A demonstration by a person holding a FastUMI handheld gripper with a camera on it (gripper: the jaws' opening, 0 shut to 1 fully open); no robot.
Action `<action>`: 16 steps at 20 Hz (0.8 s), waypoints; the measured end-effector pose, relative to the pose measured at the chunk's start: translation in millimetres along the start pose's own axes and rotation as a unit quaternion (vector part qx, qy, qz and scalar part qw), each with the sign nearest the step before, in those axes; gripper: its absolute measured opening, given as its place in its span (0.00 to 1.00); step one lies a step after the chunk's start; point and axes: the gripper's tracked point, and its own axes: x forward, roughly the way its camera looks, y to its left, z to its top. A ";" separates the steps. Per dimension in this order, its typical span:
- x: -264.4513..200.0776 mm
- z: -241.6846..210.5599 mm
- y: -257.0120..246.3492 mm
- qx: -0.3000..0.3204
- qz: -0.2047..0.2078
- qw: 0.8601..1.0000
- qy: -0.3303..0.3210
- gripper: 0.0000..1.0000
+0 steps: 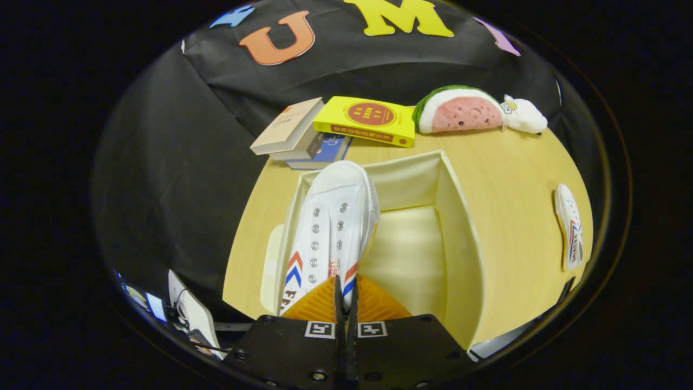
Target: Open the storage box then place both shoes into the box .Put the left shoe in first, then the right shoe, with the right side of both shoes facing outward in a uniform manner.
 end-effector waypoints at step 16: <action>-72.2 47.6 -45.1 -0.059 0.008 0.993 -0.106 0.91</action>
